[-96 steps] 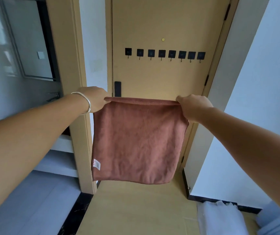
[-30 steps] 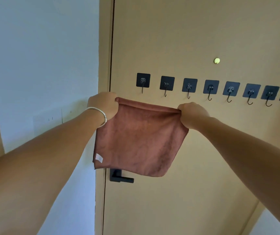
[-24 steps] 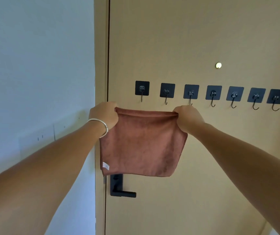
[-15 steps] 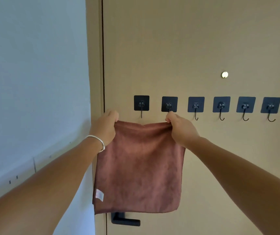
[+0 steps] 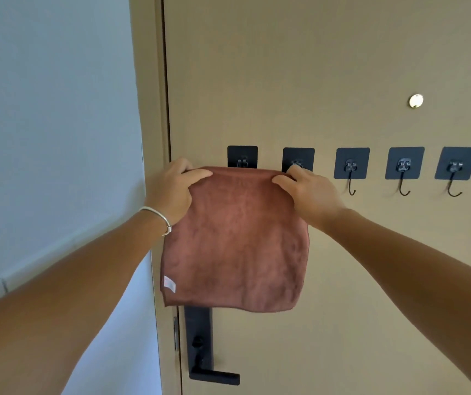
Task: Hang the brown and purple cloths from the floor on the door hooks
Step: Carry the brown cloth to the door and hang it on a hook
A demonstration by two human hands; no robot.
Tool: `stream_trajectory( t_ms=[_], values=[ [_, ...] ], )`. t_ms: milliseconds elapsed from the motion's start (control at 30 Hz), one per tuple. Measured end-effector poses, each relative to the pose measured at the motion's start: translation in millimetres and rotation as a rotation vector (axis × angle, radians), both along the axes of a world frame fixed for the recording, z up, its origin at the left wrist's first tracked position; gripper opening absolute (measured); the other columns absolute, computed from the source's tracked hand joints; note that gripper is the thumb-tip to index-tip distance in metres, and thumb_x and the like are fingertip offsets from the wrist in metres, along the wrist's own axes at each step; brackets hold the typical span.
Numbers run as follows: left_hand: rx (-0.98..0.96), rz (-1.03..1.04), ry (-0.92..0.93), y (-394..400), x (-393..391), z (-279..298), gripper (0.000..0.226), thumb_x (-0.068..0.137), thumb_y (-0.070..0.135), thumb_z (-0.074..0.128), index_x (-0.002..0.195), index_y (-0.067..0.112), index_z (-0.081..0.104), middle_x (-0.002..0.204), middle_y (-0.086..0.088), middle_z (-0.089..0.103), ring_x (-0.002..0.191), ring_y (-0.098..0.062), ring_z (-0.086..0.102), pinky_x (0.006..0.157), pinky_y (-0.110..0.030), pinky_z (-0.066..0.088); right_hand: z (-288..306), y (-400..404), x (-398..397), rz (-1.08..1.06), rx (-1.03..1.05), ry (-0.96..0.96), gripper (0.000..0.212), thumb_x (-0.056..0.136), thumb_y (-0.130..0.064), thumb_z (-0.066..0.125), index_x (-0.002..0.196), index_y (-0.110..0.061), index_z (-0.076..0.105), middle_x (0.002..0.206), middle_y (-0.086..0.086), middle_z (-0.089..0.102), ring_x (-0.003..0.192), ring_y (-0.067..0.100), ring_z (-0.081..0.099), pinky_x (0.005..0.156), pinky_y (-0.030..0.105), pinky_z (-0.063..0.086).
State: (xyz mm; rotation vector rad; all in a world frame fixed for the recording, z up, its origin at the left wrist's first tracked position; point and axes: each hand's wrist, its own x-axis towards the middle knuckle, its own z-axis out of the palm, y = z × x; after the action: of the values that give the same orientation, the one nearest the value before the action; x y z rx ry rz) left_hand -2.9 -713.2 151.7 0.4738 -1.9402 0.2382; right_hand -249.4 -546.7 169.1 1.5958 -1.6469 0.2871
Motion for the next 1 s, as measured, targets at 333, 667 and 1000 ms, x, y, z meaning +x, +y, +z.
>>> stream_trajectory(
  t_ms=[333,667,1000],
  values=[
    [0.227,0.170,-0.224,-11,-28,-10,0.064,0.086,-0.007,0.047,0.136,0.033,0.053,0.094,0.003,0.040,0.082,-0.019,0.050,0.067,-0.033,0.045,-10,-28,29,-0.274,0.048,-0.014,0.030,0.094,-0.006,0.038,0.122,-0.009,0.050,0.111,0.010,0.051,0.095,0.028,0.054,0.062,0.035,0.033],
    [0.402,0.148,-0.342,17,-38,-65,0.050,0.095,0.010,0.045,0.138,0.035,0.047,0.101,0.001,0.041,0.084,-0.019,0.049,0.071,-0.028,0.041,-76,-41,49,-0.226,0.177,-0.140,0.033,0.096,-0.010,0.046,0.129,-0.006,0.045,0.112,0.014,0.053,0.090,0.030,0.059,0.062,0.037,0.037],
    [0.429,0.403,-0.662,44,-55,-63,0.026,0.096,0.020,0.048,0.119,0.014,0.058,0.125,-0.008,0.051,0.114,-0.029,0.053,0.092,-0.034,0.041,-88,-43,74,-0.292,0.394,-0.315,0.043,0.093,-0.011,0.049,0.135,-0.010,0.041,0.127,0.012,0.051,0.112,0.033,0.056,0.086,0.041,0.044]
  ],
)
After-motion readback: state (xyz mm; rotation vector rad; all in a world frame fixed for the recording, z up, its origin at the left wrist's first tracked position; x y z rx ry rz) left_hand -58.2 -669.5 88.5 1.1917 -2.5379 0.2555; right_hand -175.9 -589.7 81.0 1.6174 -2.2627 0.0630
